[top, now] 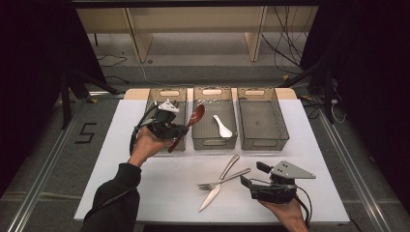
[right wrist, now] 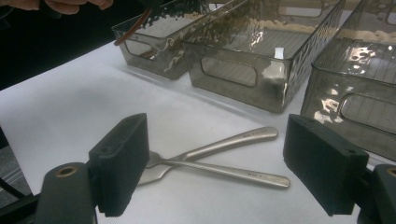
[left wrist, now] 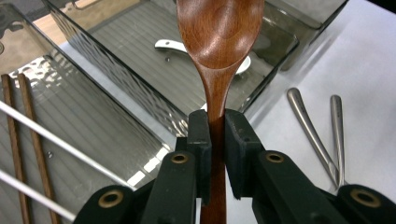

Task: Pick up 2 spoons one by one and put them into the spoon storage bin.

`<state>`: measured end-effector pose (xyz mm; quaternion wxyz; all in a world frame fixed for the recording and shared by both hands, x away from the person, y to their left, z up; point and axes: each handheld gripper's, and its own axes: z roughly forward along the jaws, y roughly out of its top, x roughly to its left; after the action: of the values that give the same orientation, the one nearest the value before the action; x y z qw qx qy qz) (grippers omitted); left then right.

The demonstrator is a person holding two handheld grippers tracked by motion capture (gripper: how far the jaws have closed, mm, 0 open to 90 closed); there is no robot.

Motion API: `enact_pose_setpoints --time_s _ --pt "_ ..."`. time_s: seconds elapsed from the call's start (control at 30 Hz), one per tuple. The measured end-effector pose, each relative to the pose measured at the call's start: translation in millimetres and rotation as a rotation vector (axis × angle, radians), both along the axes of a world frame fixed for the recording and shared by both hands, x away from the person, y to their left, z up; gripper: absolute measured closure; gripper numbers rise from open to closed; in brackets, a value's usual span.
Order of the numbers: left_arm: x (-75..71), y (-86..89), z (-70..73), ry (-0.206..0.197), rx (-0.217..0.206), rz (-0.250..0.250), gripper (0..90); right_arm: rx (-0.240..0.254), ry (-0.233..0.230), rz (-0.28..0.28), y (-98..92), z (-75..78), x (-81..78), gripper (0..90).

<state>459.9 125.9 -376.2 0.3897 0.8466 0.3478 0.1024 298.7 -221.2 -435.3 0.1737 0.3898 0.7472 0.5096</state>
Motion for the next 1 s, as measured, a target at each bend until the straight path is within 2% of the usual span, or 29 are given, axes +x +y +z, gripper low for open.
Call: enact_pose_setpoints --time_s 0.17,0.4,0.53,0.7,1.0 --pt "9.1 -6.3 0.6 0.002 -0.016 0.003 81.0 0.001 0.000 0.000 -0.1 0.0 0.0 23.4" --pt "24.0 -19.0 3.6 -0.008 -0.006 0.004 81.0 0.001 0.001 0.001 -0.5 0.0 -0.1 23.3" --pt "31.3 -26.4 2.9 0.001 -0.013 0.006 81.0 0.002 0.000 0.001 -0.9 0.0 -0.1 23.3" --pt "37.0 -33.8 3.8 0.013 -0.013 0.004 81.0 0.004 0.001 0.002 -1.0 -0.2 0.1 23.3" --pt "46.3 -48.1 6.5 0.009 -0.012 0.011 80.9 0.003 -0.001 0.005 -1.1 -0.4 0.0 23.4"
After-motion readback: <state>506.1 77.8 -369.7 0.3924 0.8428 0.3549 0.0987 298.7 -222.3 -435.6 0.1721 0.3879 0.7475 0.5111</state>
